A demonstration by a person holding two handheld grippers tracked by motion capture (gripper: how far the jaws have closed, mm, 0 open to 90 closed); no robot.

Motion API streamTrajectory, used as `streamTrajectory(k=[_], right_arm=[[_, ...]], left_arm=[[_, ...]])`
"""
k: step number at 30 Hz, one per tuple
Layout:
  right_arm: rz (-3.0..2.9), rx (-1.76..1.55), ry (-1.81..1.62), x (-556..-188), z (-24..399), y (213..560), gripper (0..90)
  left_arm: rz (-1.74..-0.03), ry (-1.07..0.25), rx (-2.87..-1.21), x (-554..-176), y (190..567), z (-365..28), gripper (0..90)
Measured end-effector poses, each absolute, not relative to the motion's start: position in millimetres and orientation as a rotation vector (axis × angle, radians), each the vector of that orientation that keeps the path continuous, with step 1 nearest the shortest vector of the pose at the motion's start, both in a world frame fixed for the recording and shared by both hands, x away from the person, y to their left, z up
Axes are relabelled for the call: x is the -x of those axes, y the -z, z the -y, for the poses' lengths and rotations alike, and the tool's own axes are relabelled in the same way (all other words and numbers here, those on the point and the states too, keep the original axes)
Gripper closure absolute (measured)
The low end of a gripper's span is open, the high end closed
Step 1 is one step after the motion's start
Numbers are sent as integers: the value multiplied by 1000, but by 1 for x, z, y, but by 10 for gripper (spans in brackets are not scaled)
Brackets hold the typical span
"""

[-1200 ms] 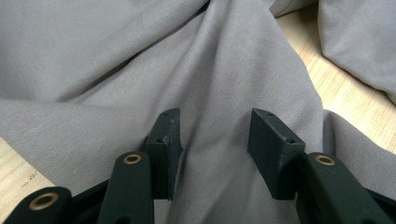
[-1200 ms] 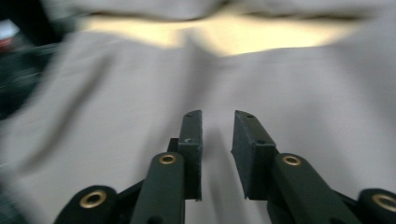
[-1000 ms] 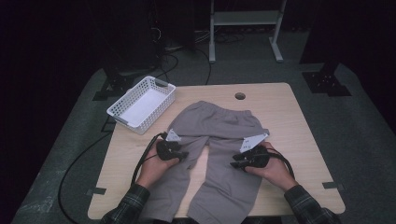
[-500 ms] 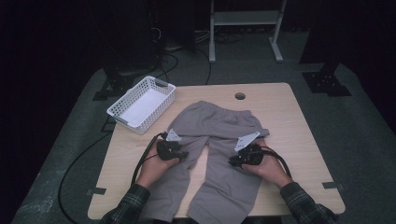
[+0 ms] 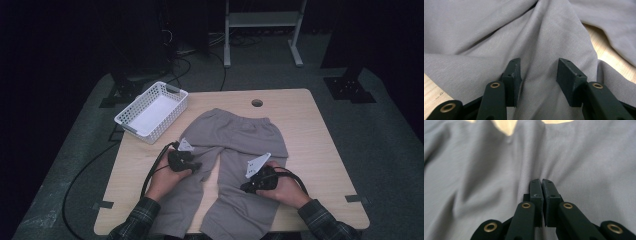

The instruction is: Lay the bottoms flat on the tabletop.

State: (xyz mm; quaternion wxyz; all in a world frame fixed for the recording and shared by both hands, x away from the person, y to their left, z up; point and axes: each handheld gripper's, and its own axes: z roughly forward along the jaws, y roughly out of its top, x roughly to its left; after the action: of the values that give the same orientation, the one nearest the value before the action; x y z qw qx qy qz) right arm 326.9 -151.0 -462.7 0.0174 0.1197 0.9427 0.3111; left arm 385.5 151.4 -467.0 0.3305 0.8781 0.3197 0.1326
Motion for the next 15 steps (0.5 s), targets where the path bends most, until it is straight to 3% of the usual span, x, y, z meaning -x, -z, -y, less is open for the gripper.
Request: streamTrajectory(k=[15], right_arm=[[-3102, -224, -924, -287, 165, 460, 870]], left_arm=[[-834, -341, -2301, -384, 467, -152, 539]])
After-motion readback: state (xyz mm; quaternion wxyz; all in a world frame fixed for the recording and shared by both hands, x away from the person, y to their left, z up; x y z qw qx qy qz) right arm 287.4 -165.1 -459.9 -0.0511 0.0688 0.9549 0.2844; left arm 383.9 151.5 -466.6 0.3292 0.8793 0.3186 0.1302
